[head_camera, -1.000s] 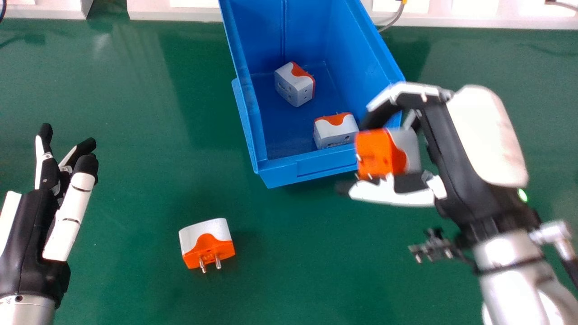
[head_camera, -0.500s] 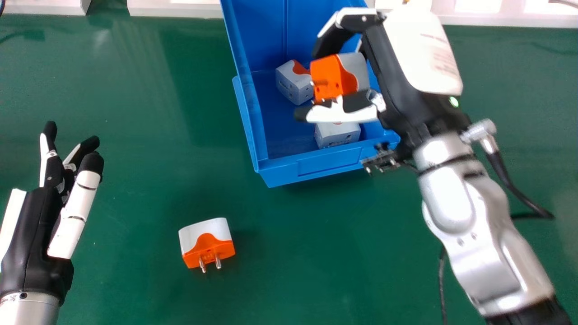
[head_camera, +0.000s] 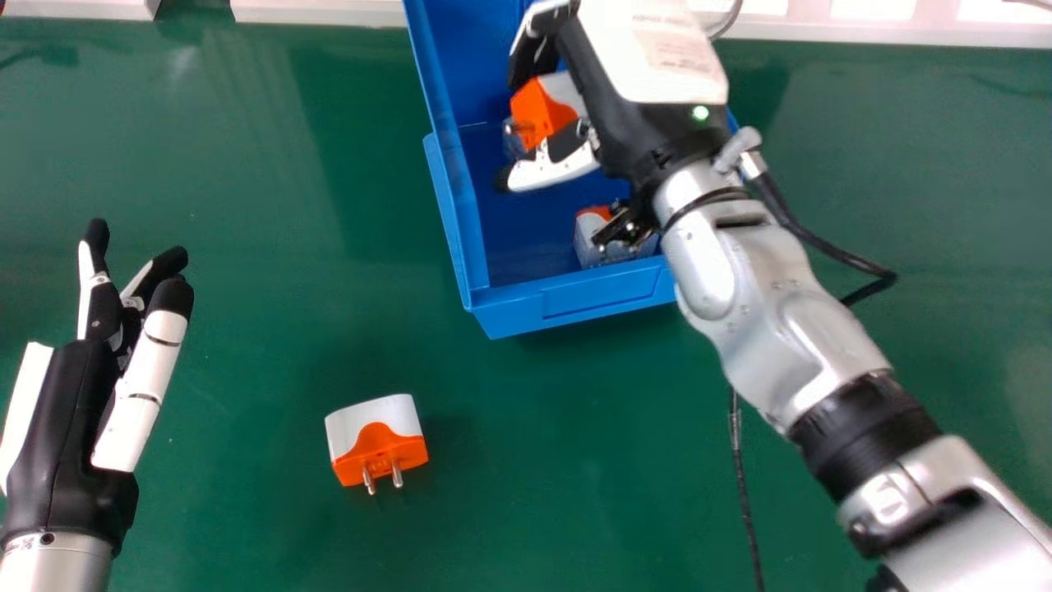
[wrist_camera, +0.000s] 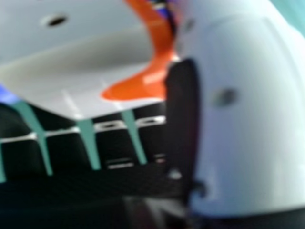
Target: Pick all objects and put in blue box
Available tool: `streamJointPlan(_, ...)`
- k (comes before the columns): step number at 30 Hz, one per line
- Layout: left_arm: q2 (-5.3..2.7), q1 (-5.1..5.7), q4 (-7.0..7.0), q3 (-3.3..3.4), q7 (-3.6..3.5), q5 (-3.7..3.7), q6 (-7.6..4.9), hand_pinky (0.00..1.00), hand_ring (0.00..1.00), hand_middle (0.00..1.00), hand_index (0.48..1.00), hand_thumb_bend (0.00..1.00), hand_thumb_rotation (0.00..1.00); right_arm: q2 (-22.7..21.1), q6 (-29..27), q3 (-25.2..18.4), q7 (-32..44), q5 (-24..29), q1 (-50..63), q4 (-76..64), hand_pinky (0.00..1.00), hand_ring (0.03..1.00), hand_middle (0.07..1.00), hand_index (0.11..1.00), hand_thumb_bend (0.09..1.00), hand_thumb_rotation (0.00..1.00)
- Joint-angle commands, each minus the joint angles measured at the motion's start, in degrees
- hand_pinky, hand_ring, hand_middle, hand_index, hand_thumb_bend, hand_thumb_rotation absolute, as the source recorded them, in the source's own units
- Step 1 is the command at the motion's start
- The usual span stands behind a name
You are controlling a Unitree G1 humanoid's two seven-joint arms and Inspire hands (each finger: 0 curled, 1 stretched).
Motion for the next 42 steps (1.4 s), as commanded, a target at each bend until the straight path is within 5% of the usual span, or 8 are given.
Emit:
streamJointPlan(1,0.16,0.34,-1.41,0.15,0.10,-0.16,-0.24,0.89,0.92,0.92,0.909,0.56,0.84,0.8,0.6,0.6,-1.7,-0.1,-4.6,3.2,0.26,0.377,0.454,0.505,0.511,0.01)
streamJointPlan(6,-0.06,0.77,-1.88,0.06,0.31,0.02,-0.53,0.88,0.91,0.91,0.890,0.54,0.84,2.2,2.4,2.0,-0.1,0.6,-8.0,10.9,0.30,0.439,0.465,0.504,0.514,0.00)
streamJointPlan(22,-1.45,2.49,-5.07,-1.12,0.69,-0.18,0.32,0.87,0.91,0.91,0.901,0.55,0.82,3.0,1.2,4.9,-0.4,2.0,-11.5,19.6,0.31,0.403,0.516,0.514,0.508,0.00)
streamJointPlan(28,-1.55,2.47,-5.05,-1.18,1.31,0.97,-0.11,0.85,0.90,0.89,0.888,0.60,0.82,4.2,4.0,3.9,0.8,4.4,-11.6,20.3,0.30,0.417,0.486,0.505,0.513,0.00)
streamJointPlan(32,-1.38,2.50,-5.06,-1.29,1.40,1.05,0.03,0.85,0.90,0.90,0.891,0.60,0.82,3.3,4.7,6.8,1.1,2.2,-11.2,19.0,0.36,0.456,0.573,0.534,0.507,0.20)
streamJointPlan(35,-1.35,2.41,-4.96,-1.36,1.23,0.64,-0.07,0.86,0.90,0.90,0.894,0.60,0.82,2.7,5.9,7.7,4.0,1.9,-11.1,17.4,0.61,0.758,0.838,0.825,0.530,0.56)
streamJointPlan(39,-1.47,2.60,-5.37,-1.46,1.47,0.98,-0.28,0.85,0.90,0.90,0.891,0.57,0.82,2.3,7.4,8.0,5.8,1.8,-10.3,14.2,0.81,0.968,0.987,0.979,0.544,0.65)
streamJointPlan(42,-1.40,2.55,-5.33,-1.46,1.50,1.12,-0.43,0.84,0.89,0.90,0.896,0.56,0.82,2.0,8.4,8.8,5.6,1.0,-9.8,12.4,0.85,0.996,0.999,0.998,0.493,0.65)
